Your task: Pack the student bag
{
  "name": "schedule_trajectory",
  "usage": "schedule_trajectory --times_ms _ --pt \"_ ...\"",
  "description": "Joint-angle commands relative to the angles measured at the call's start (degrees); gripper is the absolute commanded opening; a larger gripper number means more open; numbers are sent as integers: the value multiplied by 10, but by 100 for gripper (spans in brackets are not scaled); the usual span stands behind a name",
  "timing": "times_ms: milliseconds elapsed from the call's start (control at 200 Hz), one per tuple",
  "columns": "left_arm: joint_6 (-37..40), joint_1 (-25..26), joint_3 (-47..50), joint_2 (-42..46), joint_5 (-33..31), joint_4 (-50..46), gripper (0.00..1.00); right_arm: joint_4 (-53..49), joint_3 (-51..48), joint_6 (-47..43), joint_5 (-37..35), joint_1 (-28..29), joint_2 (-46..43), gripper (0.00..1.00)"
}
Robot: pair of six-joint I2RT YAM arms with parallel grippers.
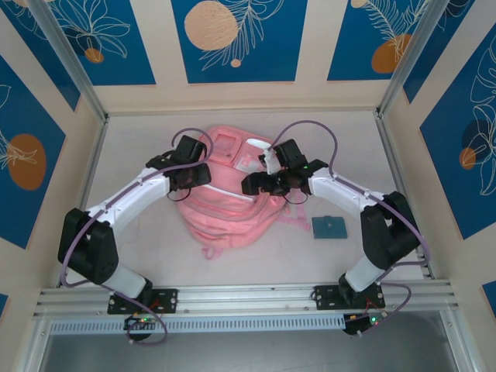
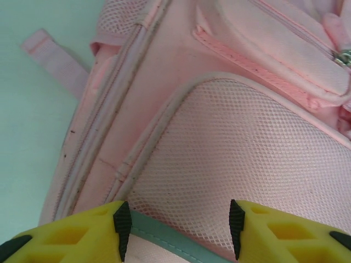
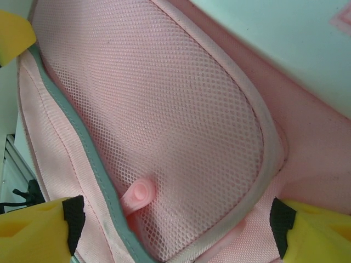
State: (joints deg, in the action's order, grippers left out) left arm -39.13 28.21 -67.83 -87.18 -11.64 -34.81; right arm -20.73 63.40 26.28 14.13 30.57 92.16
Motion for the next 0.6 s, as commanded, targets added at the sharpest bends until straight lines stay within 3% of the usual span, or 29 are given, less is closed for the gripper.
schedule_trajectory --times_ms 0,190,595 --pt "-22 1 18 -11 -37 -22 52 8 10 -15 26 8 9 90" --pt "-27 1 30 -14 -30 -16 52 -27 17 -81 123 20 9 90" --pt "-19 0 19 -16 -9 -11 52 -71 -48 -97 124 62 -64 86"
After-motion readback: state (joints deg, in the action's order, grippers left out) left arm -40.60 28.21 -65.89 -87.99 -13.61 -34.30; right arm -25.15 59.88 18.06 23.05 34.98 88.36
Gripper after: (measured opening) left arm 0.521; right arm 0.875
